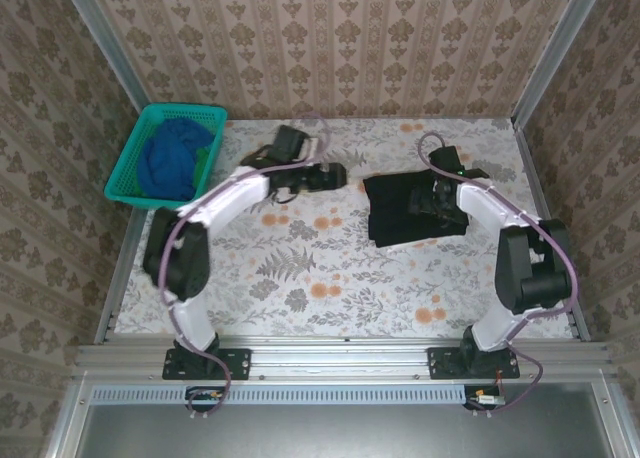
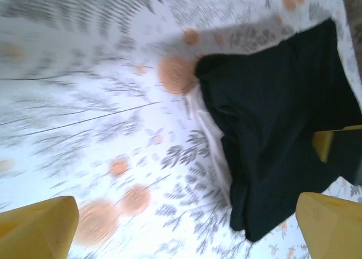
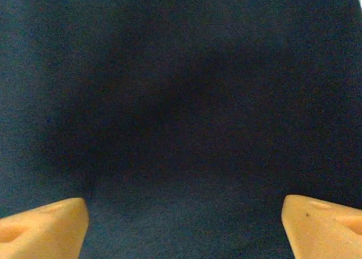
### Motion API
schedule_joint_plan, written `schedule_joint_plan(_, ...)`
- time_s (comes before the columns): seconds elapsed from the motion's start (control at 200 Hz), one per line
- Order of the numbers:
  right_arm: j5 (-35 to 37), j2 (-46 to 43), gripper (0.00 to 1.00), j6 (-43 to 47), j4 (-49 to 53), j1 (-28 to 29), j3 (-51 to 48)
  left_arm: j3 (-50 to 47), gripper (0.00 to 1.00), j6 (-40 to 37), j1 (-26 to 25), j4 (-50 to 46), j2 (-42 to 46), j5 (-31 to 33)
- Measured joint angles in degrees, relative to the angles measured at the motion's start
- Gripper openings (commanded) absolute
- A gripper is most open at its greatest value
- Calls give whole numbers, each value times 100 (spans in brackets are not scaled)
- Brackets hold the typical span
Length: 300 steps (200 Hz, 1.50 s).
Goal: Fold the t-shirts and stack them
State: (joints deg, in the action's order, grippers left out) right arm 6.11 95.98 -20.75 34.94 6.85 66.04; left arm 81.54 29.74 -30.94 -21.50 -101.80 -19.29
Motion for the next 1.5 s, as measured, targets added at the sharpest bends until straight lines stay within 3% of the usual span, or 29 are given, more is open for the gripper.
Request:
schedule_joint_plan(0.215, 446, 378, 100, 160, 308, 101, 369, -1521, 100, -70, 960, 310, 1484, 203)
schedule_joint_plan(0.405, 730, 57, 100, 297, 525, 256, 367, -2186, 100, -199, 1311, 282, 1770, 212)
schedule_joint_plan(0.555, 846, -560, 100, 299, 361, 1032, 393, -2306, 100, -313, 1460, 264, 1856, 195)
schedule_joint_plan(0.68, 752, -227, 100, 297, 177, 1349, 601, -2367, 100, -417, 1504, 258, 1926, 162)
schedule_joint_plan(0.855, 761, 719, 100, 317, 157, 1263, 813, -2699, 100, -562, 1648, 155, 2317, 155)
schedule_joint_plan(1.04, 758, 1102, 100, 621, 308, 1130, 1045, -2962, 100, -647, 2006, 59, 2610, 155)
schedule_joint_plan(1.37, 680, 2013, 100, 1493, 651, -26, 2400, -2981, 100, -758, 2249, 20, 2612, 107)
schedule_joint_plan(1.5, 743, 1851, 100, 1543, 769, 39, 2583, -2981, 100, -787, 2319, 13, 2612, 92)
